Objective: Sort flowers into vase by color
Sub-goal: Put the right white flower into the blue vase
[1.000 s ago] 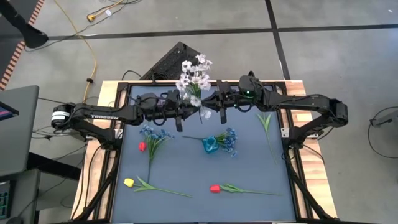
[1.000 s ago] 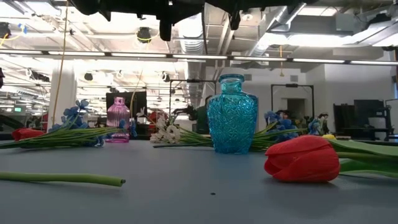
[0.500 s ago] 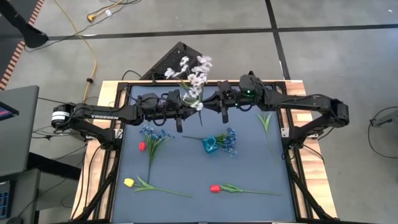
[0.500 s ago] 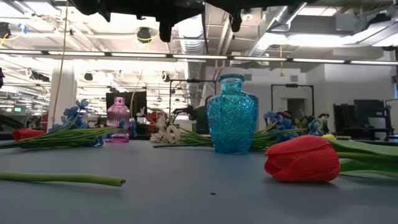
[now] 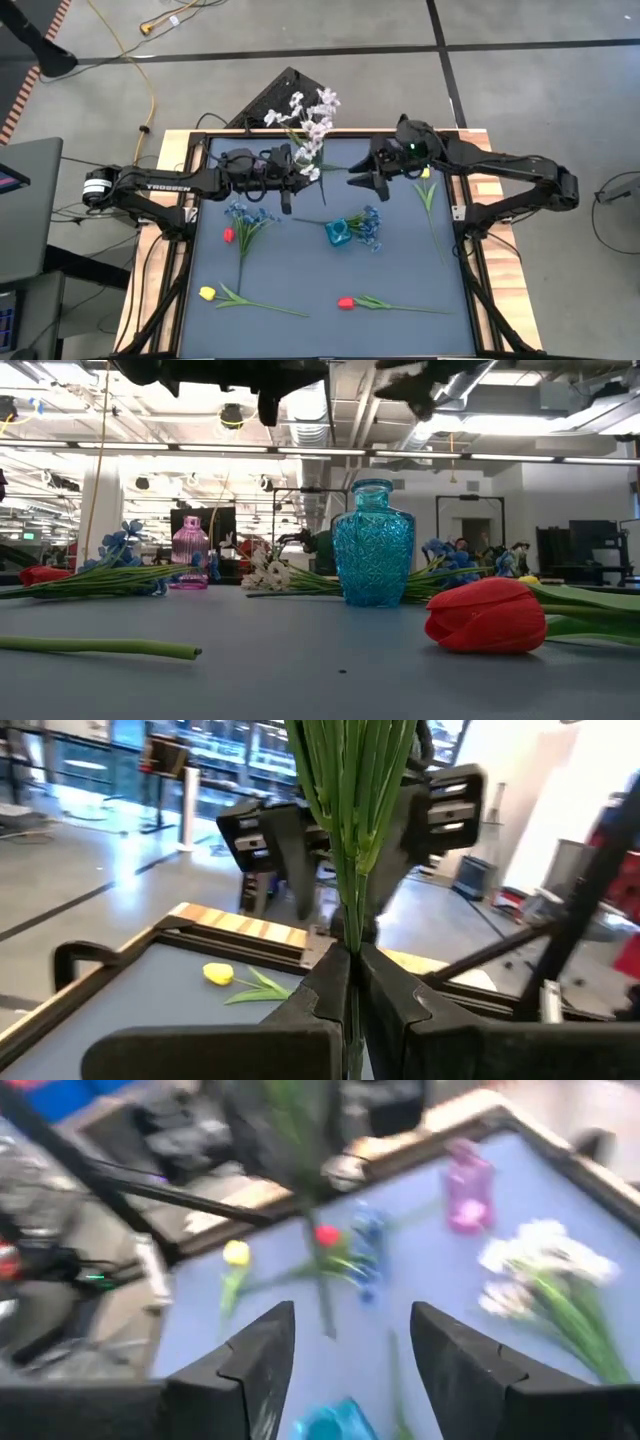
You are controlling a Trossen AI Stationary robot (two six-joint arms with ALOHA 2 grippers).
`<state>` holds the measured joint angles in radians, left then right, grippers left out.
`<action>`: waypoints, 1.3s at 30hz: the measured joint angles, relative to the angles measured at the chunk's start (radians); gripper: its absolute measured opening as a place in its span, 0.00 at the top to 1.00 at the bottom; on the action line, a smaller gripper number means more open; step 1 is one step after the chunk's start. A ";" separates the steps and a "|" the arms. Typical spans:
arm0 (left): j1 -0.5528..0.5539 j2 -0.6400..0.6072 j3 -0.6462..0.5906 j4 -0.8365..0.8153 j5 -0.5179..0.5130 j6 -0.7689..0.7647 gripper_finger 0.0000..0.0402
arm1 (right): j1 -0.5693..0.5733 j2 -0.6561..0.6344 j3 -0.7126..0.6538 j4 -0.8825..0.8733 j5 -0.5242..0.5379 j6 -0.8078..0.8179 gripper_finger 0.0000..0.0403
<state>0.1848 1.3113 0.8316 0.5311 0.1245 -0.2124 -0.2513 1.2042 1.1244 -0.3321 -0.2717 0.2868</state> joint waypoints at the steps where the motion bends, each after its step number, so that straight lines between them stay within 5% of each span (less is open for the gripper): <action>1: -0.003 0.000 0.000 -0.001 0.016 0.010 1.00 | 0.025 -0.013 0.000 -0.030 0.064 0.002 0.44; 7: -0.055 0.001 0.000 0.003 0.048 0.061 1.00 | 0.157 -0.078 0.000 -0.167 0.265 0.087 0.48; 12: -0.122 0.077 -0.001 0.082 -0.047 0.076 1.00 | 0.260 -0.121 -0.029 -0.299 0.452 0.065 0.50; 23: -0.176 0.253 -0.001 0.281 -0.151 0.026 1.00 | 0.339 -0.330 -0.294 -0.184 0.458 0.147 0.54; 39: -0.191 0.299 -0.001 0.283 -0.219 0.076 1.00 | 0.395 -0.365 -0.362 -0.024 0.459 0.159 0.55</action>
<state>-0.0067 1.6108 0.8307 0.8146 -0.0942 -0.1366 0.1440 0.8389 0.7620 -0.3563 0.1875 0.4454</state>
